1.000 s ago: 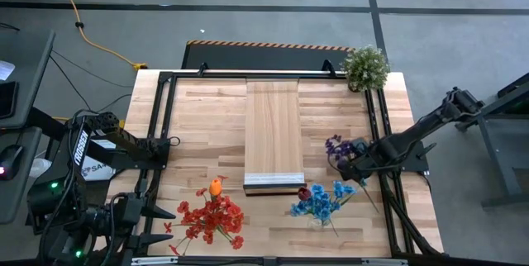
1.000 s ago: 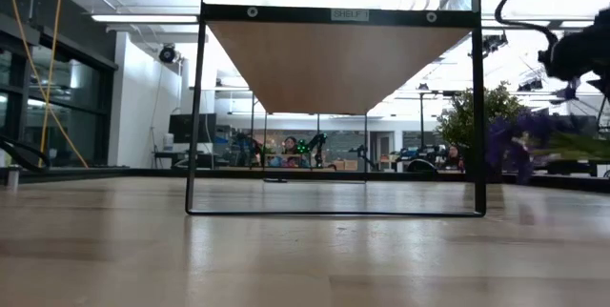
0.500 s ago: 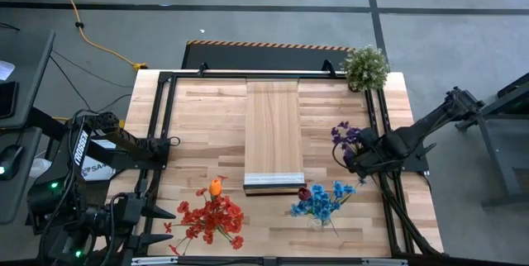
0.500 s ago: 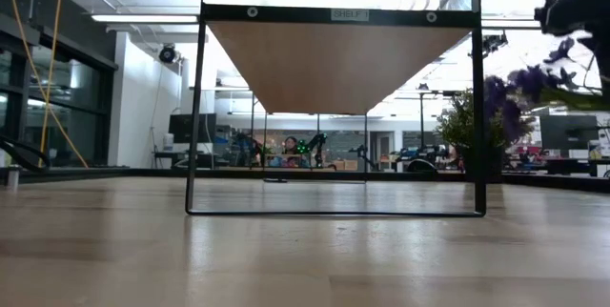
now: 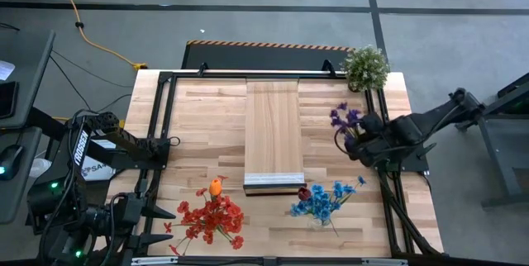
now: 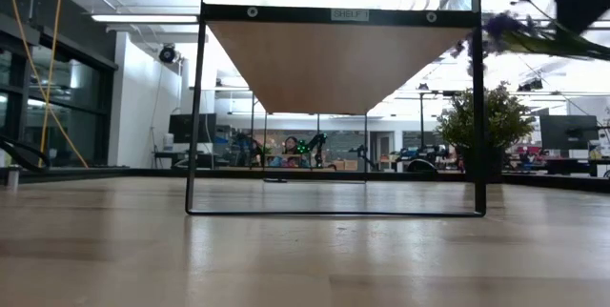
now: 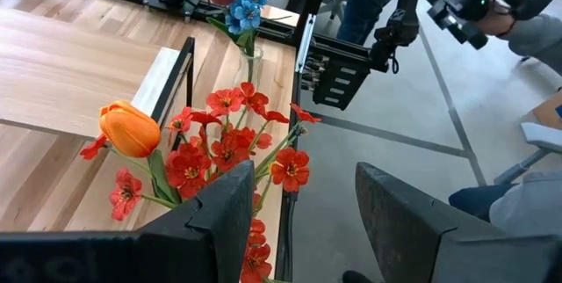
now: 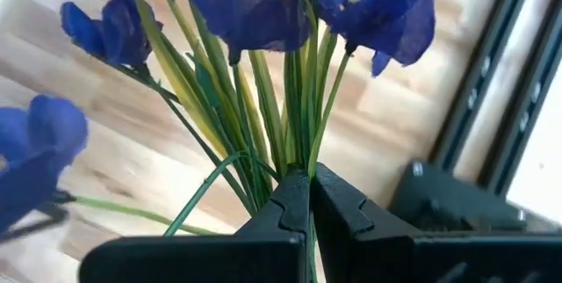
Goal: Pick and place flowers into a vace then onto a shelf
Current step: Put the violet flowers into the right transparent vase
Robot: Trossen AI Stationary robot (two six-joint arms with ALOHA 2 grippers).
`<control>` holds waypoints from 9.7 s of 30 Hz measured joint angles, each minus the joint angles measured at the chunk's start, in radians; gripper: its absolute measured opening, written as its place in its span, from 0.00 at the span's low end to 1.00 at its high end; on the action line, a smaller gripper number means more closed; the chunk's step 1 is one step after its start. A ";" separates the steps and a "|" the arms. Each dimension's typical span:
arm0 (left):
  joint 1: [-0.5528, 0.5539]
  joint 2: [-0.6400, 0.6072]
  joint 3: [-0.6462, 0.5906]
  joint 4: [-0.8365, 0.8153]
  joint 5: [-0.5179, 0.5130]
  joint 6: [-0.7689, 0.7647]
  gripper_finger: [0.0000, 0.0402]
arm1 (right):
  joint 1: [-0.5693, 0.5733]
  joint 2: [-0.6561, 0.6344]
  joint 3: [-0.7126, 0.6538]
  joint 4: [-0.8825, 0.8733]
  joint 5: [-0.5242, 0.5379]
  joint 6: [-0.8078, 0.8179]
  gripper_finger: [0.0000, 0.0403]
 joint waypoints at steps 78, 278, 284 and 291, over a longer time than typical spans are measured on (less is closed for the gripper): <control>0.000 0.000 0.000 0.000 0.000 0.000 0.58 | 0.624 0.062 0.674 0.924 0.921 -1.280 0.00; 0.000 0.000 0.000 0.061 0.135 0.052 0.58 | 0.665 0.642 0.584 0.630 0.750 -0.544 0.00; 0.000 0.000 0.000 0.061 0.135 0.052 0.58 | 0.665 0.669 0.584 0.621 0.758 -0.544 0.00; 0.000 0.000 0.000 0.061 0.135 0.052 0.58 | 0.660 0.709 0.584 0.626 0.745 -0.527 0.00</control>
